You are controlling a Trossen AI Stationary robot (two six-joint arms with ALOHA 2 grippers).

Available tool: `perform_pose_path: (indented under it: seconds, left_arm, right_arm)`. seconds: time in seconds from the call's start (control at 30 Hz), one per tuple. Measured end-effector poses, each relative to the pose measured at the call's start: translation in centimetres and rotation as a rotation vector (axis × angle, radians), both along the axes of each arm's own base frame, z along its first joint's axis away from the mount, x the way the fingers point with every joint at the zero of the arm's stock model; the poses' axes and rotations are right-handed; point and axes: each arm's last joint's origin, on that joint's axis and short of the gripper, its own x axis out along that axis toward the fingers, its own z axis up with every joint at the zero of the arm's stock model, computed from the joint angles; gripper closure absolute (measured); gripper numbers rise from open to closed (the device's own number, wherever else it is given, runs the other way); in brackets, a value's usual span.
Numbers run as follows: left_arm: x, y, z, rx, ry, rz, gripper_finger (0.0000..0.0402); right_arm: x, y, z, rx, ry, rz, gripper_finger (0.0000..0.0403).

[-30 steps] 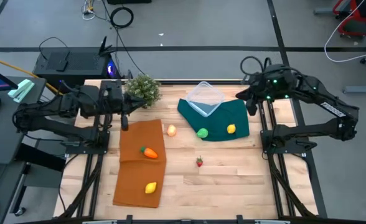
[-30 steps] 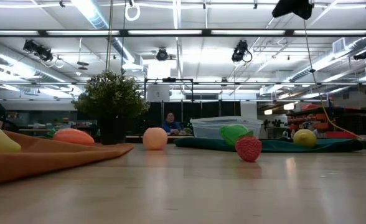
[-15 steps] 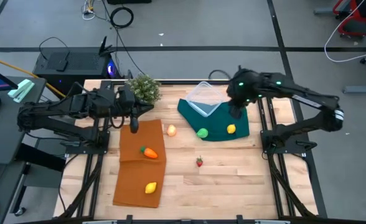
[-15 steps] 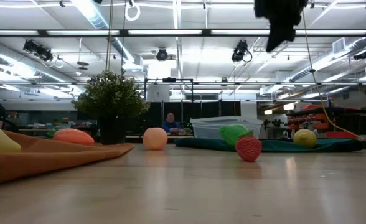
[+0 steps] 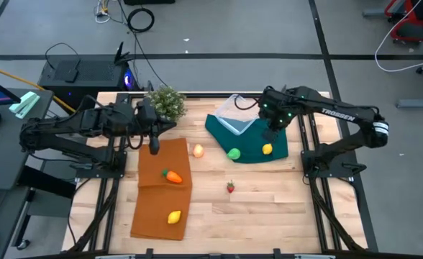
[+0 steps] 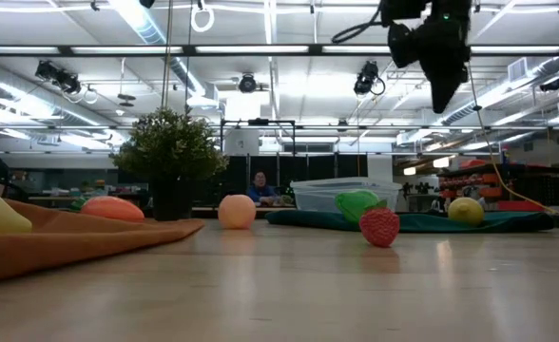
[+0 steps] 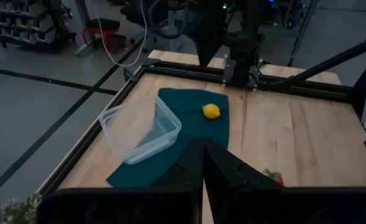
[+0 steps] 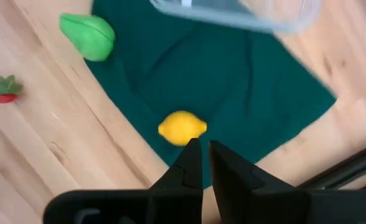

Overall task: Pick and placing Produce into tupperware
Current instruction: Put the lemon into the transparent bin

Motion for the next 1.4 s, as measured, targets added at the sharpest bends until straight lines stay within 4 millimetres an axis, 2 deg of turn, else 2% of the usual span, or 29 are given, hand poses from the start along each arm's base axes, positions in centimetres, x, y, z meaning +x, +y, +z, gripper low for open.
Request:
perform_pose_path:
  seconds: [0.27, 0.43, 0.6, 0.8, 1.0, 1.1, 1.23, 1.4]
  left_arm:
    - [0.0, 0.0, -0.1, 0.030, 0.015, -0.011, 0.0377]
    - [0.0, 0.2, -0.1, 0.056, 0.022, -0.011, 0.0385]
    - [-0.1, 0.7, 0.0, 0.057, 0.023, 0.022, 0.0389]
    - [-0.1, 1.2, 0.0, 0.044, 0.018, 0.049, 0.0379]
    - [-0.1, 1.2, 0.0, 0.055, 0.022, 0.044, 0.0374]
    - [-0.1, 1.2, 0.0, 0.056, 0.022, 0.044, 0.0378]
    - [-0.1, 1.2, 0.0, 0.055, 0.022, 0.044, 0.0384]
    - [-0.1, 1.2, 0.0, 0.049, 0.021, 0.046, 0.0388]
  right_arm:
    - [-3.3, 1.6, -5.2, 0.087, -0.040, -0.237, 0.0403]
    - [-4.1, 1.9, -6.9, 0.118, -0.068, -0.352, 0.0403]
    - [-3.7, 1.7, -7.7, 0.085, -0.102, -0.355, 0.0403]
    - [-3.2, 1.3, -7.4, 0.017, -0.164, -0.360, 0.0403]
    - [-2.4, 1.3, -7.1, 0.121, -0.268, -0.311, 0.0403]
    - [-1.9, 1.3, -7.0, 0.165, -0.308, -0.343, 0.0399]
    - [-1.6, 1.2, -7.4, 0.179, -0.283, -0.378, 0.0368]
    - [-1.3, 0.9, -8.0, 0.161, -0.245, -0.463, 0.0280]
